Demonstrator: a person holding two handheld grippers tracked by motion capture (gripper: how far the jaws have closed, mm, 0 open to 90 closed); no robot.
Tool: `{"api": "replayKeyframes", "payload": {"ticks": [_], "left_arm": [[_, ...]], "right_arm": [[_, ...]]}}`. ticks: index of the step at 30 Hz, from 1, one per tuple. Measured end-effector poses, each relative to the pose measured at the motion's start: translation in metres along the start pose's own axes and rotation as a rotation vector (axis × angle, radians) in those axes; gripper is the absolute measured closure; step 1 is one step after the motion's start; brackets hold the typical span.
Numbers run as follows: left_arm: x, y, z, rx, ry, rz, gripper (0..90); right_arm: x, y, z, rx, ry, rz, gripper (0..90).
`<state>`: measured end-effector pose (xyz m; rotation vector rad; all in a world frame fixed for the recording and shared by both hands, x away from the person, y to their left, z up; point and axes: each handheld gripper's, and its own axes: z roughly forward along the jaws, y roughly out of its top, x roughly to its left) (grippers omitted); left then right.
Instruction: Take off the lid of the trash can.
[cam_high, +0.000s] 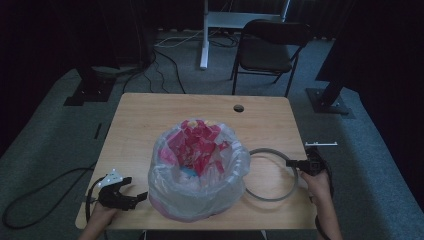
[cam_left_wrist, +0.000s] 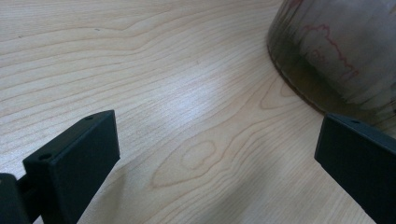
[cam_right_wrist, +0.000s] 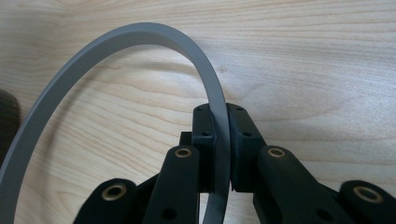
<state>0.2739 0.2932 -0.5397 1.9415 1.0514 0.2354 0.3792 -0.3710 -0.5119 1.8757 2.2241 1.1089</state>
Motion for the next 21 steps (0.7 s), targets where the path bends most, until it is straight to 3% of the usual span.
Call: {"api": "replayKeyframes", "payload": {"ticks": [7,21], "left_arm": [[0.001,0.0,0.0,-0.002,-0.003,-0.005,0.0],[0.001,-0.001,0.0,-0.002,-0.004,-0.011,0.0]], "right_arm": [[-0.002,-0.003,0.006,0.014,-0.035,-0.008,83.0],[-0.013,-0.01,0.011,0.026,-0.015,-0.003,82.2]]}}
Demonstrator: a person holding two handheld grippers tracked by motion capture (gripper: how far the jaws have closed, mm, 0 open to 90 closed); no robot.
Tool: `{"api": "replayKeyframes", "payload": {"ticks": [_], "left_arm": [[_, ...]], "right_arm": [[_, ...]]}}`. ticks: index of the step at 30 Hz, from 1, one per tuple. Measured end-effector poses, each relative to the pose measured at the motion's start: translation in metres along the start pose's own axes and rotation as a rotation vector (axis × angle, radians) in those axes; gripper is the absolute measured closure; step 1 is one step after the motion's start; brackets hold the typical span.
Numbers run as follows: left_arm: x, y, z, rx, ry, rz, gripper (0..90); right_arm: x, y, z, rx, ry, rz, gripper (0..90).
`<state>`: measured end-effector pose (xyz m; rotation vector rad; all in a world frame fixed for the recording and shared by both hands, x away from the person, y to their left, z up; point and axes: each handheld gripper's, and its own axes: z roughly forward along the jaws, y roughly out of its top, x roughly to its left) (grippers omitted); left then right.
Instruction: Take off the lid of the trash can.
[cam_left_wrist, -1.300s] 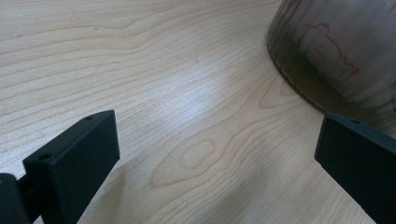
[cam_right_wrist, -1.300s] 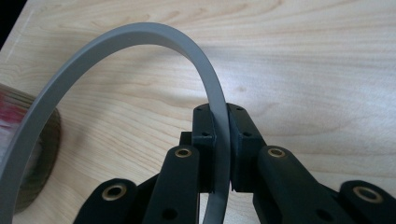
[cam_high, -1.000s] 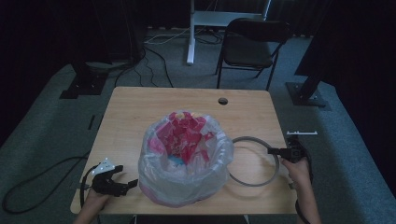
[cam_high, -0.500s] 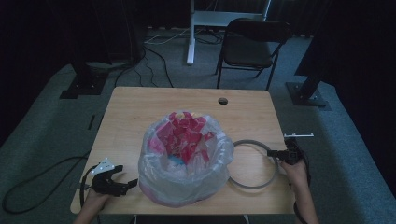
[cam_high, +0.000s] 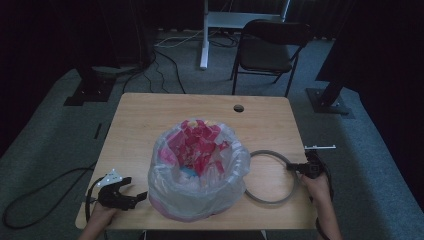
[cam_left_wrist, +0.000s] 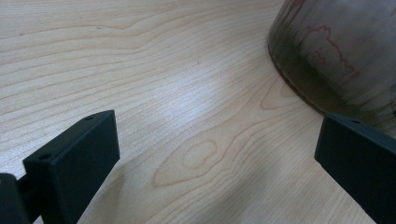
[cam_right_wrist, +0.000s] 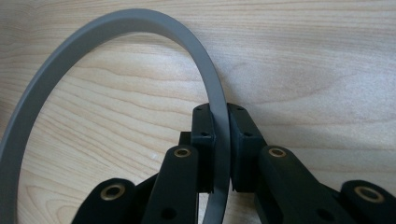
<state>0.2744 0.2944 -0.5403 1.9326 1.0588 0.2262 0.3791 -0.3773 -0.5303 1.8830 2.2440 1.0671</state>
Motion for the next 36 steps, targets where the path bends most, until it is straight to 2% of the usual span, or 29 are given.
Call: {"api": "replayKeyframes", "payload": {"ticks": [4,6,10,16,19,22,25,27,32,34,36], "left_arm": [[0.0,0.0,0.0,0.002,-0.002,0.001,0.0],[0.0,0.0,0.0,0.002,-0.002,0.001,0.0],[0.0,0.0,0.0,0.003,-0.002,0.001,0.0],[-0.001,0.0,0.0,0.003,-0.002,0.002,0.0],[-0.001,0.0,0.0,0.003,-0.004,0.003,0.0],[-0.001,0.0,0.0,0.003,-0.006,0.001,0.0],[-0.001,0.0,0.0,0.001,-0.007,0.001,0.0],[-0.001,0.0,-0.001,0.0,-0.007,0.003,0.0],[-0.001,0.0,-0.001,-0.002,-0.012,0.002,0.0],[-0.002,0.0,-0.001,-0.003,-0.015,0.001,0.0],[-0.002,0.001,-0.001,-0.004,-0.013,0.006,0.0]], "right_arm": [[-0.003,-0.001,-0.001,-0.006,-0.002,0.009,78.9],[-0.003,-0.001,-0.002,-0.008,0.002,0.018,74.1],[-0.002,0.0,-0.004,-0.009,-0.008,0.006,69.7],[0.005,0.003,-0.01,-0.027,-0.038,-0.014,54.5],[0.01,0.004,-0.013,-0.047,-0.028,-0.036,44.8],[0.015,0.006,-0.017,-0.078,-0.007,-0.061,35.3],[0.02,0.008,-0.021,-0.122,0.041,-0.088,29.3],[0.023,0.009,-0.024,-0.149,0.07,-0.105,27.5],[0.036,0.011,-0.027,-0.177,0.117,-0.158,17.4],[0.04,0.013,-0.029,-0.194,0.155,-0.174,14.2],[0.044,0.014,-0.031,-0.216,0.176,-0.187,13.4]]}}
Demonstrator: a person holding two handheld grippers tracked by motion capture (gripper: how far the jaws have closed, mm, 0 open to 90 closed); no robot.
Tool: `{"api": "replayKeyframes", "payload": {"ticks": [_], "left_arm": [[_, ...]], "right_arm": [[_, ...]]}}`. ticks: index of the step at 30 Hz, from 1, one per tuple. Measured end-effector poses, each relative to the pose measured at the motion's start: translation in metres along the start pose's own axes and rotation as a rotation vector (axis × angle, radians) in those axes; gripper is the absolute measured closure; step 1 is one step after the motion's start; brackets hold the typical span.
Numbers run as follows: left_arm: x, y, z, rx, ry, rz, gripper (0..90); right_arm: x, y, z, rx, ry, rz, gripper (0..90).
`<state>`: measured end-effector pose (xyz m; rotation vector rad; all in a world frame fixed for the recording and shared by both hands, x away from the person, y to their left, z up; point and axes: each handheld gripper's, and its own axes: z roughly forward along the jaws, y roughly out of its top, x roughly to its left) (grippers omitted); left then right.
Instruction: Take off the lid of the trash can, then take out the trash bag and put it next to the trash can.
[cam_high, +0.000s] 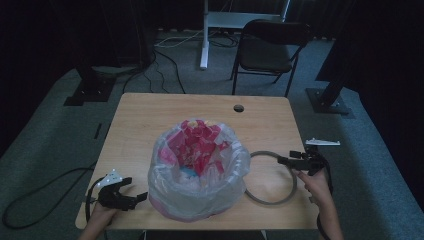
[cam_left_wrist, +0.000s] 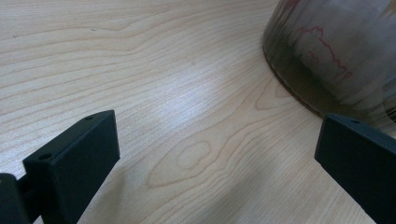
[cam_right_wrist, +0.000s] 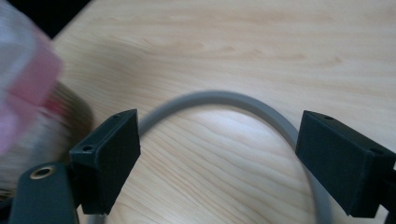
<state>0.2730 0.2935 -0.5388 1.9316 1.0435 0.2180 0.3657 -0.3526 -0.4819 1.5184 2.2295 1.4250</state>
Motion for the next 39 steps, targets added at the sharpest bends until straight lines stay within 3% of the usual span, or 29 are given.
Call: {"api": "replayKeyframes", "payload": {"ticks": [3,7,12,23,32,39], "left_arm": [[-0.001,0.0,-0.001,-0.005,0.0,0.001,0.0],[-0.001,0.0,-0.001,-0.005,-0.003,0.002,0.0],[-0.001,0.0,-0.001,-0.007,-0.001,0.001,0.0],[-0.003,0.003,-0.006,-0.018,0.003,0.009,0.0],[-0.011,0.015,-0.029,-0.125,-0.024,0.027,0.0],[-0.033,0.036,-0.059,-0.208,-0.085,0.08,0.0]], "right_arm": [[0.007,0.004,-0.004,-0.05,0.039,-0.021,13.2],[0.02,0.013,-0.009,-0.094,0.053,-0.065,13.2],[0.04,0.025,-0.013,-0.122,0.067,-0.13,13.2],[0.069,0.051,-0.014,-0.153,0.113,-0.211,13.3],[0.09,0.075,-0.016,-0.177,0.14,-0.262,13.3],[0.113,0.095,-0.021,-0.209,0.179,-0.305,13.3]]}}
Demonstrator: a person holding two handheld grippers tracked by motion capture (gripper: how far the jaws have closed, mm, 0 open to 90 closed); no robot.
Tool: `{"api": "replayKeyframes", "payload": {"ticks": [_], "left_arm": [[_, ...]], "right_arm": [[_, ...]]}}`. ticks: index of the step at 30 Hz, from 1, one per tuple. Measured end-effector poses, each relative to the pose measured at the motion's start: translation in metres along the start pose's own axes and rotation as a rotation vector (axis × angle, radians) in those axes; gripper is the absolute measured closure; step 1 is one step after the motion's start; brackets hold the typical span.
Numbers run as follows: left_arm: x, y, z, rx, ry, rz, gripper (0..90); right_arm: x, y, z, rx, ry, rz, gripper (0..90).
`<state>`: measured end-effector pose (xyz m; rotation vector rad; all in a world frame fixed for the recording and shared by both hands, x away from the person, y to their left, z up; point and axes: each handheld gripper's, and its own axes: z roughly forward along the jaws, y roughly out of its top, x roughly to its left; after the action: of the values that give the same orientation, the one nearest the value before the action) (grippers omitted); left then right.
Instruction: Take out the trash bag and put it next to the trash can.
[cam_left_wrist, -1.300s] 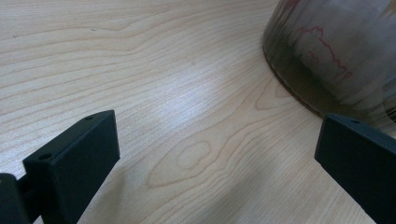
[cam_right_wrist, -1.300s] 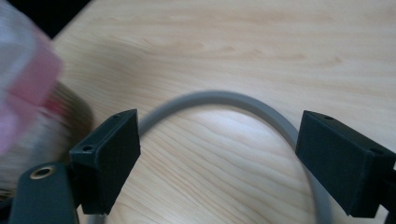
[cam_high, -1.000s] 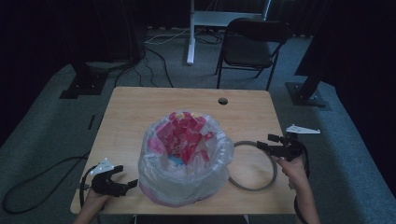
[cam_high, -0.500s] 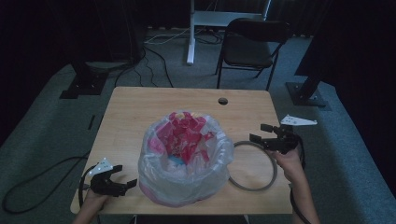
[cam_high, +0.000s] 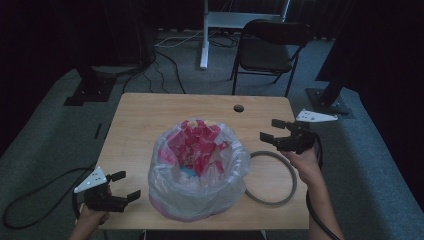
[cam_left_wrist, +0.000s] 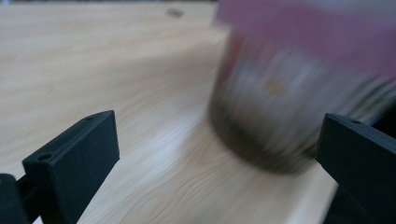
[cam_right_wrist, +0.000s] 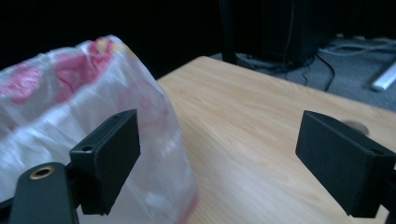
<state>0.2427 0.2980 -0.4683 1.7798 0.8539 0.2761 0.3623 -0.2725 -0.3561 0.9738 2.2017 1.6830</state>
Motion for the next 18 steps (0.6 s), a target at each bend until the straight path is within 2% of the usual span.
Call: {"api": "replayKeyframes", "payload": {"ticks": [1,5,6,7,10,11,14,15,18], "left_arm": [[-0.004,0.004,-0.002,-0.011,0.006,0.004,0.0],[-0.02,0.021,-0.007,-0.043,-0.046,0.042,0.0],[-0.02,0.021,-0.007,-0.043,-0.046,0.042,0.0],[-0.029,0.027,-0.006,-0.039,-0.069,0.07,0.0],[-0.044,0.037,-0.002,-0.008,-0.101,0.115,0.0],[-0.044,0.037,-0.002,-0.008,-0.101,0.115,0.0],[-0.055,0.045,0.005,-0.002,-0.126,0.141,0.0],[-0.056,0.047,0.007,0.0,-0.127,0.142,0.0],[-0.06,0.049,0.015,0.012,-0.139,0.141,0.0]], "right_arm": [[0.004,0.004,0.002,-0.003,0.004,-0.005,13.3],[0.014,0.017,0.01,-0.008,0.044,-0.024,13.3],[0.014,0.017,0.01,-0.008,0.044,-0.024,13.3],[0.017,0.019,0.013,-0.008,0.055,-0.029,13.3],[0.028,0.029,0.025,0.008,0.092,-0.051,13.3],[0.028,0.029,0.025,0.008,0.092,-0.051,13.3],[0.038,0.037,0.039,0.04,0.135,-0.074,13.3],[0.041,0.039,0.046,0.06,0.164,-0.071,13.2],[0.047,0.043,0.061,0.107,0.192,-0.075,12.6]]}}
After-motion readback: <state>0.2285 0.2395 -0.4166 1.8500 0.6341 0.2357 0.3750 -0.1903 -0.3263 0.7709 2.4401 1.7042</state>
